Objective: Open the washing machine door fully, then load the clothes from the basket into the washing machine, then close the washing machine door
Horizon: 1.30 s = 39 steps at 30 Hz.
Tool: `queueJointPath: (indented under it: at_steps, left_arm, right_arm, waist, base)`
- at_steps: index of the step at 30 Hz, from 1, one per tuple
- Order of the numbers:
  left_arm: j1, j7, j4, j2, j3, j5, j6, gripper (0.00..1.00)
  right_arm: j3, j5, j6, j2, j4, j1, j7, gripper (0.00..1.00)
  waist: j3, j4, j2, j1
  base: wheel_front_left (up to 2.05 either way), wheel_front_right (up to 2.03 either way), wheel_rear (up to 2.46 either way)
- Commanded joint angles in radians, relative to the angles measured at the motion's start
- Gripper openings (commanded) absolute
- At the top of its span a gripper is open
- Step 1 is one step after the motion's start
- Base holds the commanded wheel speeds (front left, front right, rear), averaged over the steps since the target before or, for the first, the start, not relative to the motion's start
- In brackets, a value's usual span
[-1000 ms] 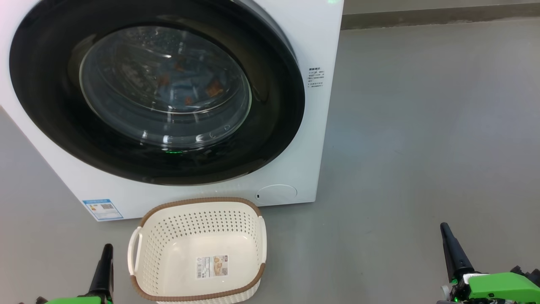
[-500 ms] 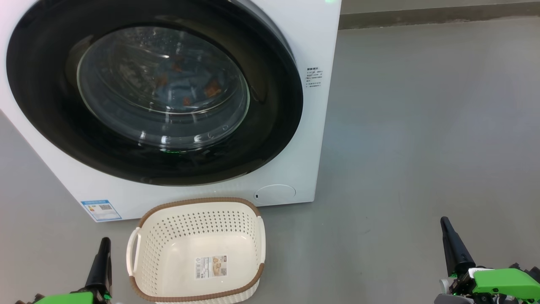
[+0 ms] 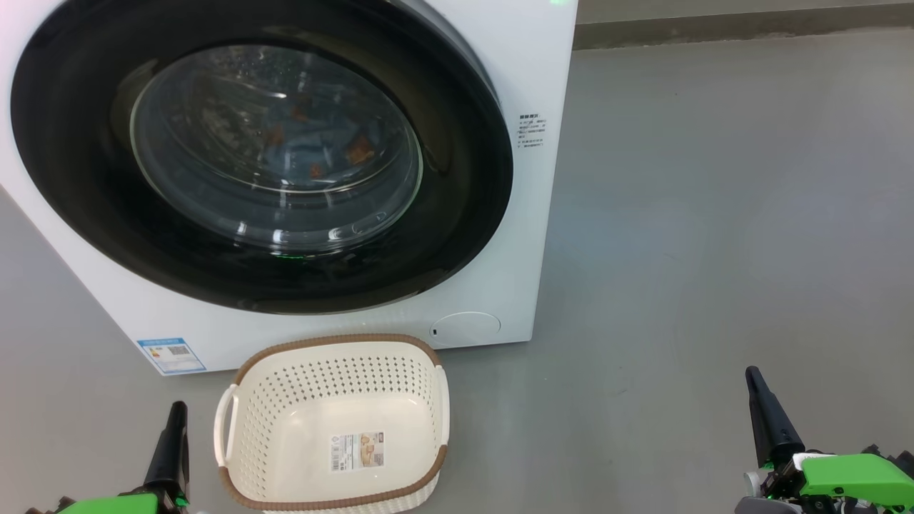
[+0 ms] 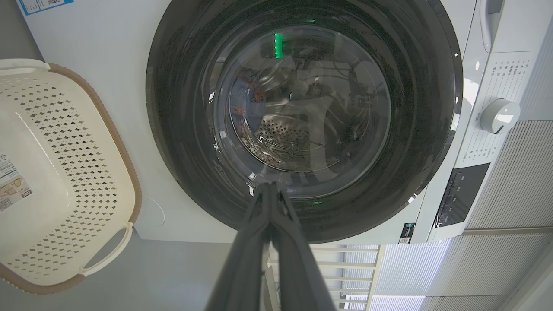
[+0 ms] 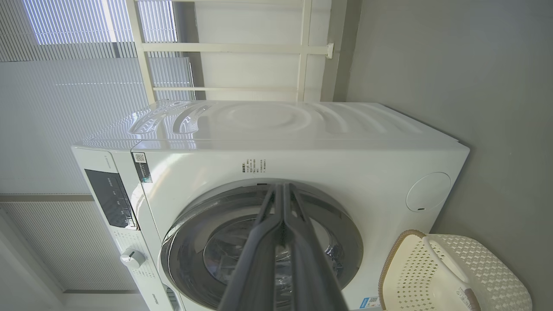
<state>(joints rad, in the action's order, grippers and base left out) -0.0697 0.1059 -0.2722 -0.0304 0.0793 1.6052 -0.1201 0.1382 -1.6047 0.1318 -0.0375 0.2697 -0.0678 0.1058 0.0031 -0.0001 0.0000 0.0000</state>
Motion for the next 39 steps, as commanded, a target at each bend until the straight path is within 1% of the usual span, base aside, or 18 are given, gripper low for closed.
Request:
queueJointPath:
  at_steps: [1, 39]
  left_arm:
    - [-0.038, 0.007, 0.027, -0.02, 0.034, 0.004, -0.011, 0.0]
    - [-0.038, 0.007, 0.027, -0.02, 0.034, 0.004, -0.011, 0.0]
  right_arm:
    - [-0.024, -0.004, -0.001, -0.013, -0.025, -0.04, 0.008, 0.0]
    - [-0.024, -0.004, -0.001, -0.013, -0.025, -0.04, 0.007, 0.0]
  waist:
    - [0.0, 0.0, 0.0, 0.0]
    - [0.0, 0.0, 0.0, 0.0]
  base:
    - [0.0, 0.0, 0.0]
    - [0.0, 0.0, 0.0]
